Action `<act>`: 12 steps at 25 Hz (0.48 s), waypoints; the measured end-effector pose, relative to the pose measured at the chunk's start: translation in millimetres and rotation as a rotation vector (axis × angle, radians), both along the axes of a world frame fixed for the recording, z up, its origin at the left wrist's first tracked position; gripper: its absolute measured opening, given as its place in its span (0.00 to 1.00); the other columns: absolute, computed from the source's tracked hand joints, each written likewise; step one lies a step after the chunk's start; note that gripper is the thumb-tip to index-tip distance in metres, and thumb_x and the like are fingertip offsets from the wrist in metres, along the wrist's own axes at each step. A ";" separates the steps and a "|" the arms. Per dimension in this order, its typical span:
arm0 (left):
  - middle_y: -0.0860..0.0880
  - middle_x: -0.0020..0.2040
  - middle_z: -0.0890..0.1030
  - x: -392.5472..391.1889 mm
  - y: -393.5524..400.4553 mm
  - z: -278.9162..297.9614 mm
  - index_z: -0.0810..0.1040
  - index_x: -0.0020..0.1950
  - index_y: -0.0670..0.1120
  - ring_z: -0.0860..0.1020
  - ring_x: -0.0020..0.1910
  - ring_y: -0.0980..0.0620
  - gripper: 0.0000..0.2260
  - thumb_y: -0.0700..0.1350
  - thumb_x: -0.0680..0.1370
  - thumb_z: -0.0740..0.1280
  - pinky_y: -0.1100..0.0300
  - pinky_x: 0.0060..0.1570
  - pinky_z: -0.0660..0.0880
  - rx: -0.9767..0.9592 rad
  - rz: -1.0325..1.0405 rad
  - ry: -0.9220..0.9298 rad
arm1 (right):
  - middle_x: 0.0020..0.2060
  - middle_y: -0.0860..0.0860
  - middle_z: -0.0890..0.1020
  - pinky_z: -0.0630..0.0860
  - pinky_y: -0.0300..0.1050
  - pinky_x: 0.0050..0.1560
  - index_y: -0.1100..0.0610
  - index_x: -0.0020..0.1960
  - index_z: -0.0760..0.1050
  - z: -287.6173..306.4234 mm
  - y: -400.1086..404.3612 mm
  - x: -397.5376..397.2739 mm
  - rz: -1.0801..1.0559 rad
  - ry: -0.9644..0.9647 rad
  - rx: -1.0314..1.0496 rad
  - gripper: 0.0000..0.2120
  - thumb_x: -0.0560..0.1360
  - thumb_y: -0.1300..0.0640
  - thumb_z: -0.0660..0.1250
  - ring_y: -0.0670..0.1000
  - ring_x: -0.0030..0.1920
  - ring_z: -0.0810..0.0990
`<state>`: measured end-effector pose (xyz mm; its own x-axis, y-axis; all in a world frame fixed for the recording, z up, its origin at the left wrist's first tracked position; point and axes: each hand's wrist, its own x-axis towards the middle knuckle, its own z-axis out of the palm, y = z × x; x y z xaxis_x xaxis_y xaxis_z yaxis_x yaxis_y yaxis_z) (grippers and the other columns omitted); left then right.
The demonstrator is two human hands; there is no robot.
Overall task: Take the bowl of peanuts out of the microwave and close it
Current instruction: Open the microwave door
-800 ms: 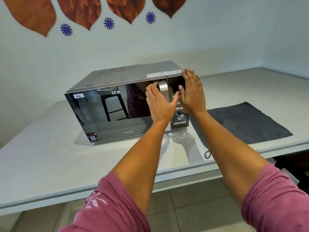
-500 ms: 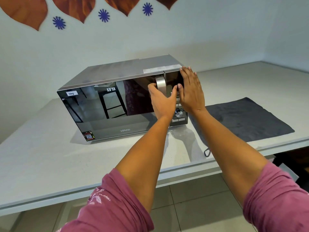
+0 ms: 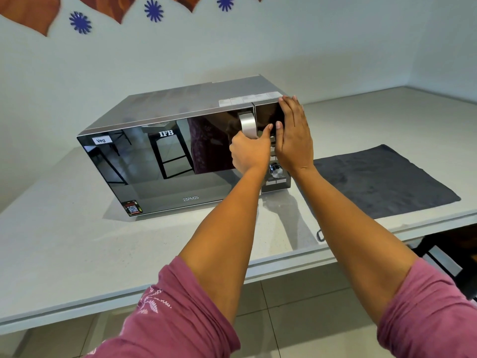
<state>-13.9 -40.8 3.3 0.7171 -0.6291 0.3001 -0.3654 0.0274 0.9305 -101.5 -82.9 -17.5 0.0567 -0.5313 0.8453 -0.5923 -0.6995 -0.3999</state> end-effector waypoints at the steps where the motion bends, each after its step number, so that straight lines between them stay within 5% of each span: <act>1: 0.53 0.33 0.79 -1.1 2.7 0.3 0.77 0.35 0.48 0.78 0.34 0.54 0.20 0.64 0.67 0.75 0.60 0.31 0.73 0.020 0.014 0.014 | 0.77 0.57 0.67 0.61 0.52 0.80 0.61 0.78 0.62 -0.8 0.5 1.3 0.003 -0.013 0.003 0.24 0.84 0.55 0.53 0.57 0.80 0.60; 5: 0.56 0.30 0.73 -7.1 16.4 -3.7 0.72 0.32 0.50 0.73 0.31 0.54 0.17 0.57 0.70 0.75 0.62 0.27 0.64 0.015 0.070 0.048 | 0.77 0.57 0.67 0.63 0.50 0.79 0.61 0.77 0.63 0.9 1.6 1.7 0.014 -0.038 0.014 0.23 0.84 0.56 0.54 0.56 0.80 0.60; 9: 0.55 0.30 0.74 -8.6 33.3 -2.1 0.72 0.33 0.49 0.71 0.29 0.60 0.18 0.58 0.71 0.75 0.65 0.26 0.63 0.006 0.038 0.047 | 0.77 0.55 0.66 0.64 0.51 0.79 0.59 0.78 0.63 3.9 6.6 -0.9 0.028 -0.036 0.052 0.22 0.84 0.56 0.54 0.55 0.80 0.60; 12: 0.52 0.32 0.77 -11.8 45.7 -4.0 0.71 0.32 0.50 0.76 0.32 0.55 0.19 0.59 0.71 0.74 0.62 0.29 0.68 -0.001 0.011 0.062 | 0.77 0.55 0.66 0.59 0.52 0.81 0.59 0.78 0.63 7.1 12.0 -2.2 0.020 -0.022 0.088 0.22 0.85 0.55 0.54 0.55 0.80 0.59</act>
<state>-25.7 4.9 -0.7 0.7411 -0.6208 0.2557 -0.3076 0.0246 0.9512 -103.7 -70.9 -10.4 0.0500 -0.6025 0.7966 -0.5692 -0.6725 -0.4729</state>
